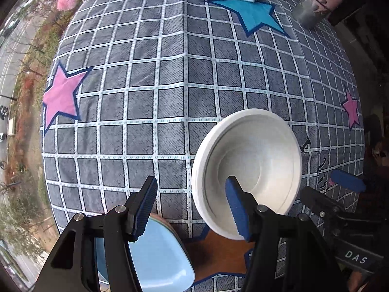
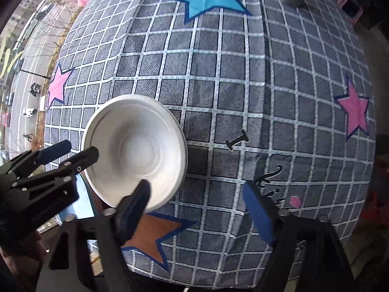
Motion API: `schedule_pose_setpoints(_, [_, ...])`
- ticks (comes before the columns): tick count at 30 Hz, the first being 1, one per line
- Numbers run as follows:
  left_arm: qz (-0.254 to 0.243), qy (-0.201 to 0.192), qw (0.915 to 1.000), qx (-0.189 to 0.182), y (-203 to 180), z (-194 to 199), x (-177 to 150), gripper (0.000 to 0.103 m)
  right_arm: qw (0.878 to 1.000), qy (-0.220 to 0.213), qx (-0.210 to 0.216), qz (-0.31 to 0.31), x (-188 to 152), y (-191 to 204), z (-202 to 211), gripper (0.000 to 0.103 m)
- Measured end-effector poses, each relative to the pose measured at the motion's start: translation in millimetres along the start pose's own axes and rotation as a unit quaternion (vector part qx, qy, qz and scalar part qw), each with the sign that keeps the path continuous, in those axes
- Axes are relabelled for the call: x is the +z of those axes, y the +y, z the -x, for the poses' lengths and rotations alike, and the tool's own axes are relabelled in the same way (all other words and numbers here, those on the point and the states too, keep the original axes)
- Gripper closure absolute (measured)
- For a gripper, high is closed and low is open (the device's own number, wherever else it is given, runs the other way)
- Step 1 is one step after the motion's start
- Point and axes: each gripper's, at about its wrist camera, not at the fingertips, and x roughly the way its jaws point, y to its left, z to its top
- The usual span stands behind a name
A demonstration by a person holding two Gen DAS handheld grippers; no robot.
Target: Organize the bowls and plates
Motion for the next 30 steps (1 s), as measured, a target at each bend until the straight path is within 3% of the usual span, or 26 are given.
schedule_pose_setpoints(8, [-0.010, 0.033, 0.9994, 0.005, 0, -26, 5, 0.041, 0.999, 0.017, -0.007, -0.029, 13, 6, -32, 0.029])
schedule_pose_setpoints(11, [-0.008, 0.043, 0.9990, 0.005, 0, -34, 5, 0.048, 0.999, 0.020, -0.009, -0.023, 16, 14, -41, 0.029])
schedule_pose_setpoints(13, [-0.004, 0.047, 0.9989, -0.007, -2, -38, 2, 0.056, 1.000, 0.024, -0.008, -0.014, 18, 22, -46, 0.048])
schedule_pose_setpoints(14, [-0.007, 0.050, 0.9986, -0.014, -5, -39, 1, 0.060, 0.999, 0.032, 0.003, -0.012, 18, 25, -48, 0.073])
schedule_pose_setpoints(15, [-0.012, 0.052, 0.9984, -0.017, -8, -39, -1, 0.066, 0.999, 0.037, 0.011, -0.014, 18, 28, -50, 0.080])
schedule_pose_setpoints(18, [-0.028, 0.043, 0.9986, -0.010, -26, -39, -8, 0.069, 1.000, 0.022, -0.001, -0.003, 11, 38, -47, 0.080])
schedule_pose_setpoints(20, [-0.014, 0.048, 0.9984, -0.026, -26, -41, -9, 0.071, 1.000, 0.019, -0.011, 0.011, 7, 42, -47, 0.080])
schedule_pose_setpoints(24, [0.014, 0.042, 0.9984, -0.034, -17, -39, -6, 0.073, 1.000, 0.016, 0.005, 0.001, 2, 27, -43, 0.080])
schedule_pose_setpoints(26, [0.007, 0.042, 0.9984, -0.036, -17, -39, -4, 0.080, 1.000, 0.012, 0.007, 0.008, 0, 22, -40, 0.084])
schedule_pose_setpoints(30, [0.007, 0.042, 0.9987, -0.028, -15, -37, 2, 0.081, 1.000, 0.015, 0.010, 0.004, -1, 24, -43, 0.084])
